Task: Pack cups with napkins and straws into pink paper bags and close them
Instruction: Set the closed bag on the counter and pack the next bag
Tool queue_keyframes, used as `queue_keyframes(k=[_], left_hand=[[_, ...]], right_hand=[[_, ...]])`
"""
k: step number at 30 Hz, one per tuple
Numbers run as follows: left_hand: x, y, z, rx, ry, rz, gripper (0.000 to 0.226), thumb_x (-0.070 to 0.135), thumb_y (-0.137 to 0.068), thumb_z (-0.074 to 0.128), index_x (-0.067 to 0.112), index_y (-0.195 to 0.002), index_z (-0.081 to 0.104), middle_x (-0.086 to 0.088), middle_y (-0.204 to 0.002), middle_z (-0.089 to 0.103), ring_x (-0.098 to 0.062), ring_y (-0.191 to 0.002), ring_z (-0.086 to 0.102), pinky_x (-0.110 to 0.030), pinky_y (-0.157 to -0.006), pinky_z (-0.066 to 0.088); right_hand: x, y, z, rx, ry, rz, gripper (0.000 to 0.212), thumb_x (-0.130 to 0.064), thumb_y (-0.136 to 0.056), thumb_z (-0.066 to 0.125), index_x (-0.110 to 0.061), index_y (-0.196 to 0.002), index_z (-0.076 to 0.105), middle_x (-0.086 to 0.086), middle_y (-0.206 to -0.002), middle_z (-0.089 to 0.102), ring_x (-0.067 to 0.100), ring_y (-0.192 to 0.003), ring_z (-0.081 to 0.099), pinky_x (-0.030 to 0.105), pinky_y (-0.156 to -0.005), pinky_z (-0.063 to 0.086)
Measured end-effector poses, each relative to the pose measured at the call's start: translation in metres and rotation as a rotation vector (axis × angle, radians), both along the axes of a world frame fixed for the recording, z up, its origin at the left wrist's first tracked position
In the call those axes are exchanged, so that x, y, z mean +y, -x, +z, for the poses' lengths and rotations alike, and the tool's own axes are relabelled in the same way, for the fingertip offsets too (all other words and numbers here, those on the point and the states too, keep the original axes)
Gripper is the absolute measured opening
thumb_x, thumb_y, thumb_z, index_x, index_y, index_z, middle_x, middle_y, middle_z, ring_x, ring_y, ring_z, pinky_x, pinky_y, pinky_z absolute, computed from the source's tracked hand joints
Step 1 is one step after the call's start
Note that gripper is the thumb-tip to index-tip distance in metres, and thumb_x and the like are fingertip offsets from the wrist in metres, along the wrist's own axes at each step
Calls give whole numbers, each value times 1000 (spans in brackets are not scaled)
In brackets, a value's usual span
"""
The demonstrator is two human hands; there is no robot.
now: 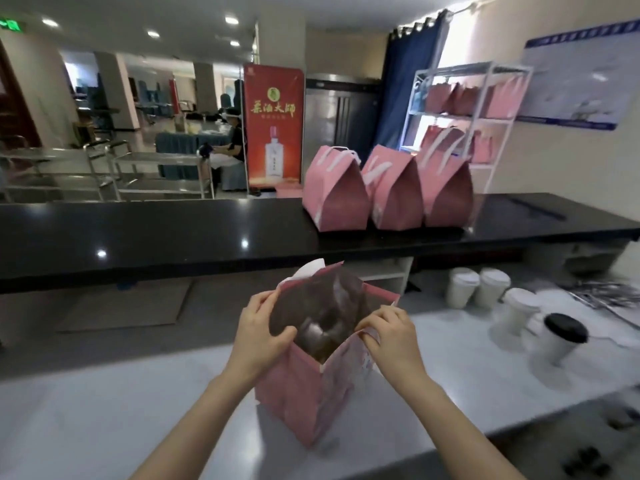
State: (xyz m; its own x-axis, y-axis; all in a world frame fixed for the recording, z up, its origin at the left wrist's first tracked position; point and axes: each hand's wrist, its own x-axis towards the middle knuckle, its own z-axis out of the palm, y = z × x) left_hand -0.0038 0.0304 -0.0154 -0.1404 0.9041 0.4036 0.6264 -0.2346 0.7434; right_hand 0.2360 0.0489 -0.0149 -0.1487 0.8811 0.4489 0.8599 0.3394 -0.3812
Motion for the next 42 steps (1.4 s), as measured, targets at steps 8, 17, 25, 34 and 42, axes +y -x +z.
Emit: queue_keyframes(k=[8,17,25,34,42], left_hand=[[57,-150,-1,-46,-22,-70,71,10,-74,71,20,-141,48,12,-123,43,-12,-117,43,-29,-100,39],[129,-235,6,-25,-5,-91,79,22,-71,65,19,-146,42,6,-131,42,-12,-123,40,-30,-106,34],[197,-258,1,-46,2,-62,71,15,-76,66,20,-144,46,6,-131,43,-17,-127,41,-36,-108,34],[216,-272,-1,17,-1,32,68,23,-74,59,23,-141,46,17,-128,40,-12,-125,38,-35,-103,33],[212,-294,9,97,33,217,62,28,-78,69,21,-137,51,9,-132,44,-9,-123,33,-35,-101,31]], right_hand=[[32,-154,-3,1,13,-77,10,-18,-85,66,-24,-87,74,-6,-95,61,17,-107,48,25,-98,30],[93,-238,-6,47,-3,-45,10,-20,-85,67,-24,-89,75,-6,-96,61,17,-107,48,27,-98,33],[164,-269,-7,55,-57,57,24,-17,-86,67,-23,-108,74,0,-105,64,21,-109,52,32,-101,35],[233,-334,-8,57,-20,152,45,-14,-82,70,-19,-126,61,-1,-123,59,20,-114,54,37,-99,43],[315,-388,-25,-26,151,182,43,-21,-85,67,-22,-127,58,-3,-126,56,18,-117,49,27,-97,39]])
